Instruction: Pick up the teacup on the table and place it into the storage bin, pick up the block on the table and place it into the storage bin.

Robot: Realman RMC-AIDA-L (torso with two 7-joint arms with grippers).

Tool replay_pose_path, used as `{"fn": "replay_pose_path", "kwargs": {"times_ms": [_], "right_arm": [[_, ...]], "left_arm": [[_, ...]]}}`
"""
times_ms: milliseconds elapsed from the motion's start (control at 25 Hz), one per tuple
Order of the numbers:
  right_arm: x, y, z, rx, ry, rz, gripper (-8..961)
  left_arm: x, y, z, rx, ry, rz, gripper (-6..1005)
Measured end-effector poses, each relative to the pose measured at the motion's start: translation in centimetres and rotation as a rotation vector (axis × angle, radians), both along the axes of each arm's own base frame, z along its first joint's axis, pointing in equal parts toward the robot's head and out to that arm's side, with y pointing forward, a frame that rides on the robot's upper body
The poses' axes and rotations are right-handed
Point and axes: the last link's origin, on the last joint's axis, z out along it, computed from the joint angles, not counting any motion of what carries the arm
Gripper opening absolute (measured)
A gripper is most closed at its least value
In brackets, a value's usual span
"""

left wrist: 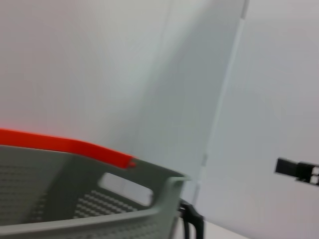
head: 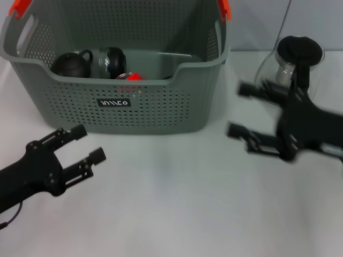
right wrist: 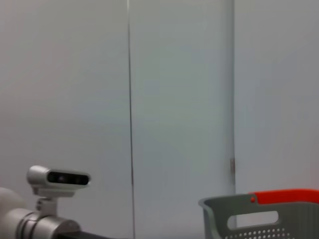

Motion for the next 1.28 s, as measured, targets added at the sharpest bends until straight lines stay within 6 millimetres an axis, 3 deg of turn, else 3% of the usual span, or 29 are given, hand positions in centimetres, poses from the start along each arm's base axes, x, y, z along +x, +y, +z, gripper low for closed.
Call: {"fn": "replay_pose_path", "kwargs": {"times_ms": [160,360,880,1280], "right_arm": [[3.4,-2.3,-0.2,-0.023,0.002,-0.046,838],[5.0,-3.4,-1.4,-0.111,-0.134,-0.043,837],[4.4,-2.7,-3.4,-0.152,-0.198,0.01,834],[4.3,-2.4,-3.6,-0.152,-0.191,0.003,832]], "left_arm": [[0.3,-0.3,0.5,-0.054,0.039,-0.068,750],[1.5,-0.3,0.1,-0.195,0.11,-0.207,751],[3.0,0.5,-3.0,-0.303,0.204,-0.338,750],[2.9,0.5,-3.1,-0.295,0.204,-0.323,750]]}}
